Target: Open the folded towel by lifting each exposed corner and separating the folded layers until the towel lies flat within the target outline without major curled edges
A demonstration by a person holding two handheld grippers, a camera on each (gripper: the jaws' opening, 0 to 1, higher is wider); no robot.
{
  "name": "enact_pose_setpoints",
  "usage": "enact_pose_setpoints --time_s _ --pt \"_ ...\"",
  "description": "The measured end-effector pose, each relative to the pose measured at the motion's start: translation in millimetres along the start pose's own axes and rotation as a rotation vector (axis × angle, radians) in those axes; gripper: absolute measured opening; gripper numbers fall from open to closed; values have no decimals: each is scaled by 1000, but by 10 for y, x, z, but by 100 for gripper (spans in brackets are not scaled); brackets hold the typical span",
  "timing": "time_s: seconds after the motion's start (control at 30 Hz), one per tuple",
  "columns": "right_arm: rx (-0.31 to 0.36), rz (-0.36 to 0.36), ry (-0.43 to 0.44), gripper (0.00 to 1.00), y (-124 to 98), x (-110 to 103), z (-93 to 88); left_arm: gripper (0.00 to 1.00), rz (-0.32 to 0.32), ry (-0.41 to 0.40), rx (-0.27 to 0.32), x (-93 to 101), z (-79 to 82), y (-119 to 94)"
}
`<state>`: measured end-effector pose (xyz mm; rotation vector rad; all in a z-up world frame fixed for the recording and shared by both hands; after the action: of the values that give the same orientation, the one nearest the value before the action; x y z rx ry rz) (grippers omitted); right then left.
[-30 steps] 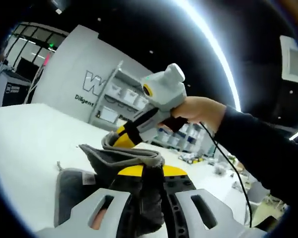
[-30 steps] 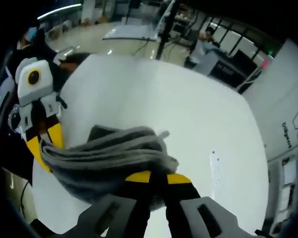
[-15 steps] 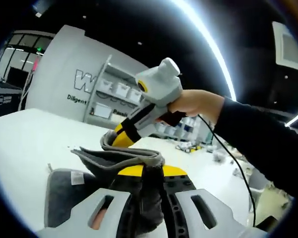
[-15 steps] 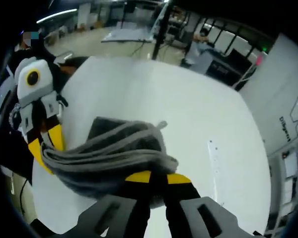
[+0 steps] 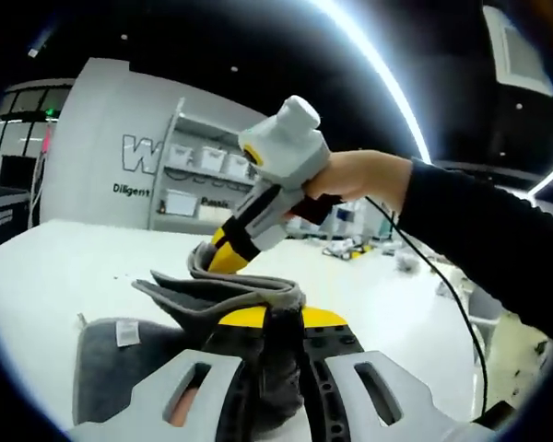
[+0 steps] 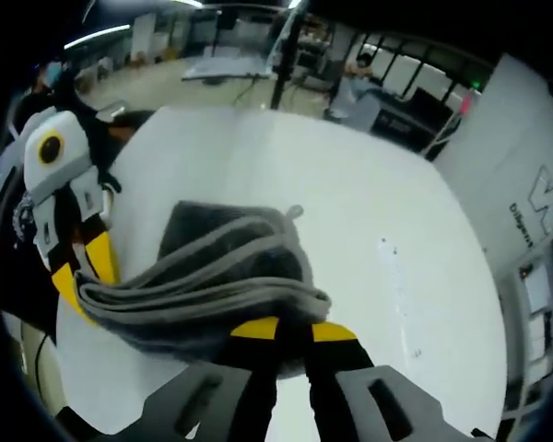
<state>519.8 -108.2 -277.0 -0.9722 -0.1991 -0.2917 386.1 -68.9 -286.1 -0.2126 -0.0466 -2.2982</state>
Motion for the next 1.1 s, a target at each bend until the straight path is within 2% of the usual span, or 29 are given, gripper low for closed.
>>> enact_pose_setpoints --time_s 0.3,0.63,0.87,0.97,1.1 --pt "10 -9 50 5 -102 -25 -312 9 -28 63 -46 156 -105 127" --pt "10 -18 72 5 -137 -34 -511 10 -56 89 -93 249 -195 274" --pt "41 -27 123 5 -95 -41 -804 10 -74 141 -140 356 -317 409" --pt "70 -32 140 5 -84 -60 -863 10 -71 123 -150 357 -349 442" --pt "67 -28 166 5 -42 -86 -1005 10 -74 145 -166 407 -405 470"
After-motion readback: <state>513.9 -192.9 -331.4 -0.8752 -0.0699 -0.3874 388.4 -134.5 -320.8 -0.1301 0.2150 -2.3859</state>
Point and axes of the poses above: the point that each gripper's makers call its tool centre point, and the gripper's own axes: y roughly forward along the fingers, x roughly to its right, z roughly out of its top, the point moved 4 cm from there along -y, roughly backward along the fingers, and after that the axes turned 3 degrees about -z, right-handed, at the moved point
